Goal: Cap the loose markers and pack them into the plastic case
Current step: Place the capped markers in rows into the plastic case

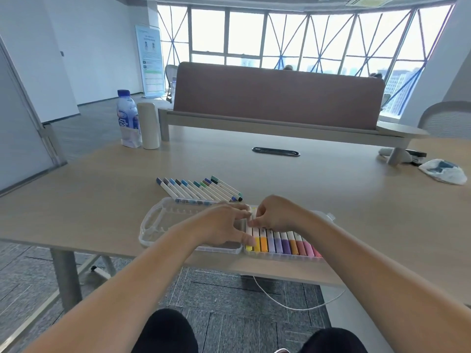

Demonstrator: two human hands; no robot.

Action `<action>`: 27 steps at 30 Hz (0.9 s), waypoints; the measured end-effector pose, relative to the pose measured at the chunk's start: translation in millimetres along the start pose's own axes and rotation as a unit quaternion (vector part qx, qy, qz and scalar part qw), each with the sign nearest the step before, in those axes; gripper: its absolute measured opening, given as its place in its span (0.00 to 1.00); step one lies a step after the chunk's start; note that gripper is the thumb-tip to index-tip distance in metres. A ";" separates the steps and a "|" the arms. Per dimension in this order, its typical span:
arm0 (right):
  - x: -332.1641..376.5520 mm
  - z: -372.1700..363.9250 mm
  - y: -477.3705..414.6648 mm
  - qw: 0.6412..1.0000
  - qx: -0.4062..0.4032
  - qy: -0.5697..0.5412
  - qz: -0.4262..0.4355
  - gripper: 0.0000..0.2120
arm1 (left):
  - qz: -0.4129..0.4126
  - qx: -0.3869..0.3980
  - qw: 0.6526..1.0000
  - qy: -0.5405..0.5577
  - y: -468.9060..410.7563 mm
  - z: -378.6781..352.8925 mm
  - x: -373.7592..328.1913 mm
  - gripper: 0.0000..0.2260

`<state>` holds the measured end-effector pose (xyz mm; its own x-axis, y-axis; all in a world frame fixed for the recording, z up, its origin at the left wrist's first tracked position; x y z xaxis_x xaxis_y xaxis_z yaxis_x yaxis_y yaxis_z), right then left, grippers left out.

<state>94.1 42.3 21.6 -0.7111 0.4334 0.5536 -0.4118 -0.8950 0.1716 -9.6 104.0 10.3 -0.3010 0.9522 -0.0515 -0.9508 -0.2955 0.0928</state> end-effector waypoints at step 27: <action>9.7 -1.0 -8.1 0.998 0.037 0.042 0.020 0.11 | 0.050 0.000 0.998 -0.022 2.8 5.0 -5.0 0.37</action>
<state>90.0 53.8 24.7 -0.7729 0.4019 0.4910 -0.3410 -0.9157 0.2127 -10.4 98.9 15.7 -0.3917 0.9201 0.0011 -0.9159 -0.3900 0.0947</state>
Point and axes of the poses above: each hand's wrist, its own y-axis away from the middle knuckle, its own z-axis out of the back of the hand, x = y × z, the point moved 7 cm from there along -y, towards the middle knuckle, and after that the axes turned 14 degrees about -y, right-handed, at the moved point
